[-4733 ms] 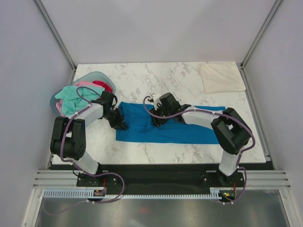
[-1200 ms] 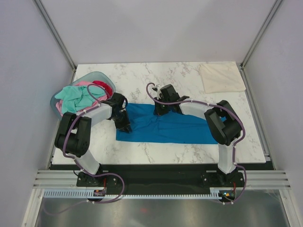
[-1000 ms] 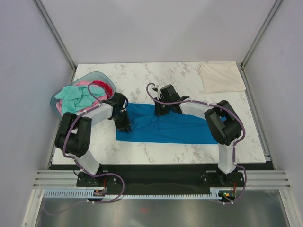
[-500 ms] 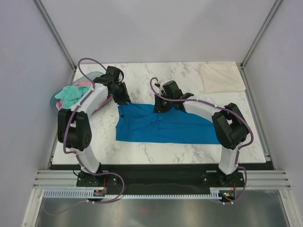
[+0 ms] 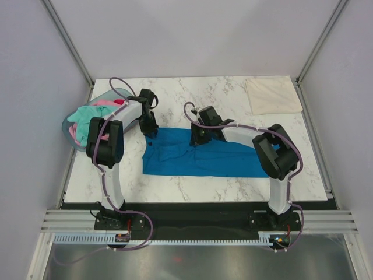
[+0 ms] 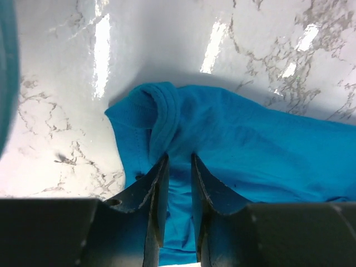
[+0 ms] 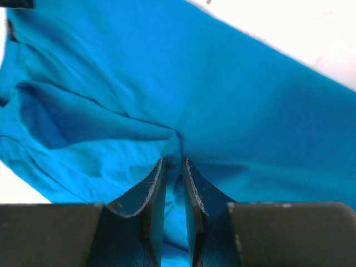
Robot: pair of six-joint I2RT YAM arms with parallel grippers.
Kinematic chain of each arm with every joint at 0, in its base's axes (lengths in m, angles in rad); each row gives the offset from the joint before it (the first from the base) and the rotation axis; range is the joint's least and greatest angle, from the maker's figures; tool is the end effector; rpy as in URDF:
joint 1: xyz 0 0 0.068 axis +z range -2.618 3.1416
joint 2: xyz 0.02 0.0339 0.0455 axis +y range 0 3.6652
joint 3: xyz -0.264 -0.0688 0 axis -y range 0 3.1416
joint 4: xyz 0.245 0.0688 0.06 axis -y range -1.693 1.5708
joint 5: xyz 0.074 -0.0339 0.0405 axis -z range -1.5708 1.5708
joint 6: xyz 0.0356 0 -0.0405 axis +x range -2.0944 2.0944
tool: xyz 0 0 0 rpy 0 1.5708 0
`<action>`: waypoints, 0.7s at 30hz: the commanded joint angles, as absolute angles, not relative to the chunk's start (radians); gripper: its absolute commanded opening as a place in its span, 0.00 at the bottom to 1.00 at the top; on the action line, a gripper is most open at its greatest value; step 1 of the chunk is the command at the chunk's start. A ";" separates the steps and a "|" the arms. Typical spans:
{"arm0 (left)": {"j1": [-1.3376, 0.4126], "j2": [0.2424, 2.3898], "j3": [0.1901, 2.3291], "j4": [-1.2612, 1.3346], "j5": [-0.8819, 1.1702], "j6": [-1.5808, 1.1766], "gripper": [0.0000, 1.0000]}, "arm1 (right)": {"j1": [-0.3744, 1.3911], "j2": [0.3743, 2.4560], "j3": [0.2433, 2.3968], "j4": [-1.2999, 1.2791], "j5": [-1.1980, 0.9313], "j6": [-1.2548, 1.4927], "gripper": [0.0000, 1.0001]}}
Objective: Fold and stack the t-shirts
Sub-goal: Fold the tshirt
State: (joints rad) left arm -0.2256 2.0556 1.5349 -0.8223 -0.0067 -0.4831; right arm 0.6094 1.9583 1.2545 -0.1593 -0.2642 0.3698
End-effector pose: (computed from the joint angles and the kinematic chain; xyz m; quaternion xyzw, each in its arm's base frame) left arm 0.3998 -0.0915 0.1705 -0.1279 0.9852 -0.0363 0.1077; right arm 0.3356 0.2456 0.1628 -0.1564 0.9178 0.2706 0.2450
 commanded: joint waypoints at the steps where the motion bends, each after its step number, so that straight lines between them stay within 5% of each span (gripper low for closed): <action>1: -0.224 2.020 1.572 -0.851 -0.061 -0.462 0.30 | 0.612 1.957 1.278 -0.161 -0.212 0.376 0.26; 21: -0.218 2.102 1.714 -0.923 -0.136 -0.434 0.30 | 0.453 1.833 1.226 -0.273 -0.081 0.402 0.25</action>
State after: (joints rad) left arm -0.2249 2.0888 1.7313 -0.9054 -0.0662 -0.4507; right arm 0.4801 1.8767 1.2514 -0.2573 -0.1459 0.3973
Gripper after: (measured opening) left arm 0.304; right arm 0.252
